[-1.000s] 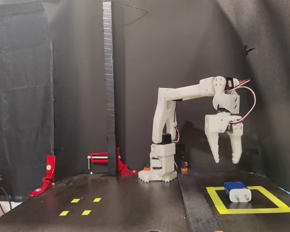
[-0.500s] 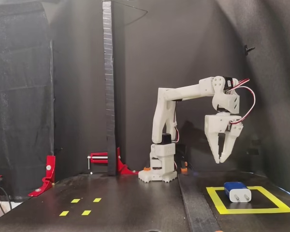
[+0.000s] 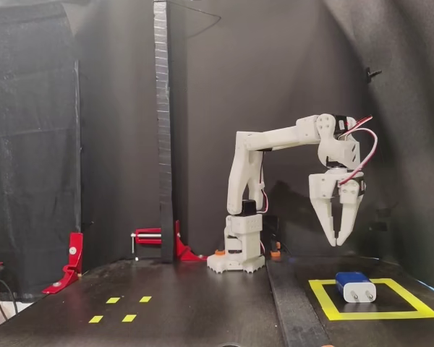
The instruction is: Grasp the block and place it in the designated area.
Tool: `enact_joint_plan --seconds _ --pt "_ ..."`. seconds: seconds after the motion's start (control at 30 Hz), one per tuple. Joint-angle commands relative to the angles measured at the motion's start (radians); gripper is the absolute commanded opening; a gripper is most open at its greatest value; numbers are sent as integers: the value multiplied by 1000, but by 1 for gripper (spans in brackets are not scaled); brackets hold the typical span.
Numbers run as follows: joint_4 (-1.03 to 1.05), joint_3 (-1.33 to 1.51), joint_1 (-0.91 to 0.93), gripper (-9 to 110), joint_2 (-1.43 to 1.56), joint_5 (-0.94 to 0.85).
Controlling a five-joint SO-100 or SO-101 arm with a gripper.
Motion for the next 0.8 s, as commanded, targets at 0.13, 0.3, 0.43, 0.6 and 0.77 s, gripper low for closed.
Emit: enact_joint_plan --seconds 0.13,0.3,0.43,0.6,0.77 --pt "17 -3 23 0 17 144" --pt "15 -3 31 0 17 144" --pt "5 -3 57 0 15 144" --pt "8 -3 132 0 15 140" --pt "-3 -5 278 0 12 124"
